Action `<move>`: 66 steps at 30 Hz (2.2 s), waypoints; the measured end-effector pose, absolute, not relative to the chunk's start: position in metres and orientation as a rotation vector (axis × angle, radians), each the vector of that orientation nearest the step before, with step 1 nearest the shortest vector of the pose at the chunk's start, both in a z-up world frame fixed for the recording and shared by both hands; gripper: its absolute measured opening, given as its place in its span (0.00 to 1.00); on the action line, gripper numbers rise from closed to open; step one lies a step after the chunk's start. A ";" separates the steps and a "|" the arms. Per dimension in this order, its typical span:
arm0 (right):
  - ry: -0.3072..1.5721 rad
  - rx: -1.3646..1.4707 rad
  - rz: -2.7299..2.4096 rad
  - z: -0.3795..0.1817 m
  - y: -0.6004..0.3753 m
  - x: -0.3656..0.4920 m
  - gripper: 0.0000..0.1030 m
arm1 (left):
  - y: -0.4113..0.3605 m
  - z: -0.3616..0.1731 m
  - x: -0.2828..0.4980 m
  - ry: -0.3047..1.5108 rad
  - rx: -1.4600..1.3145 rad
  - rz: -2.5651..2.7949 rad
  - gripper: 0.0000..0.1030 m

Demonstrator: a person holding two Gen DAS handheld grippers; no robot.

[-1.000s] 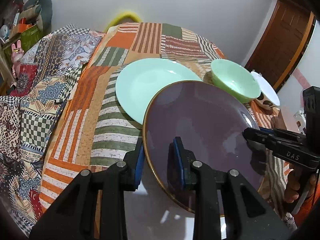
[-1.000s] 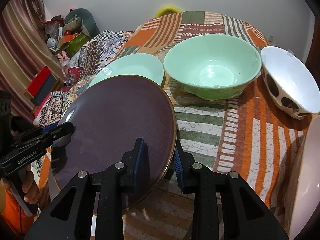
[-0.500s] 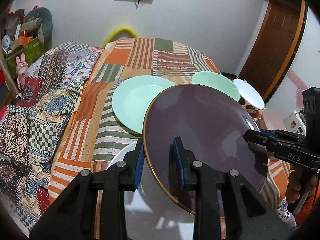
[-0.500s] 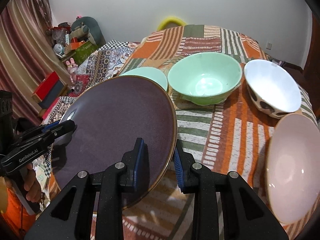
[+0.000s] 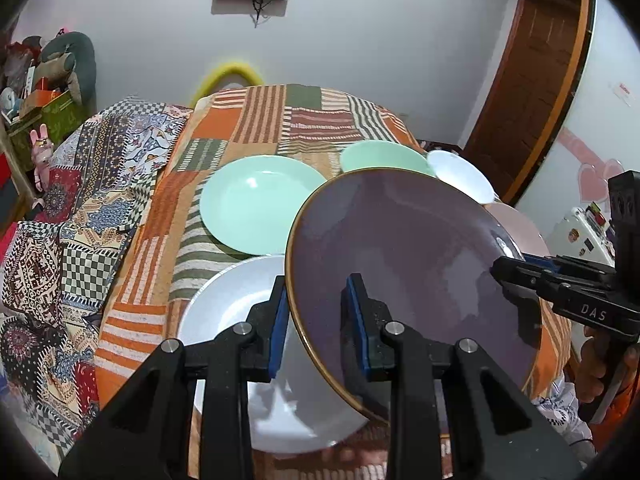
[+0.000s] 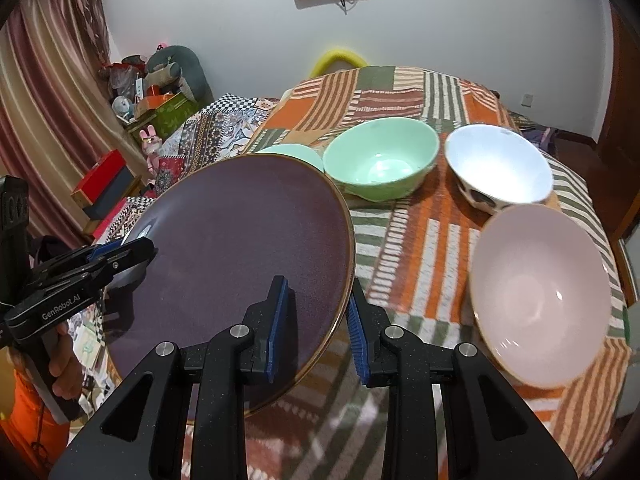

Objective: Organize plates and bowls
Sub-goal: 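Lift the purple plate off the white plate and carry it beside it, then lower the purple plate onto the bed and open both grippers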

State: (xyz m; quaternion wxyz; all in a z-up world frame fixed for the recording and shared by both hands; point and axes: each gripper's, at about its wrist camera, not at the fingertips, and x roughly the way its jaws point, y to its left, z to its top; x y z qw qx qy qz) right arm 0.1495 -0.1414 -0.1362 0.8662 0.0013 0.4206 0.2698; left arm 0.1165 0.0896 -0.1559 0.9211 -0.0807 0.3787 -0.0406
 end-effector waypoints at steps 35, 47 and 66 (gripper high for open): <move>1.036 0.064 0.470 -0.202 -0.216 0.125 0.25 | -0.001 -0.221 0.119 1.024 -0.064 -0.193 0.28; 1.080 0.096 0.488 -0.211 -0.219 0.130 0.27 | -0.004 -0.235 0.128 1.043 -0.061 -0.189 0.28; 0.921 0.051 0.478 -0.159 -0.230 0.102 0.40 | 0.008 -0.182 0.097 0.891 -0.026 -0.090 0.44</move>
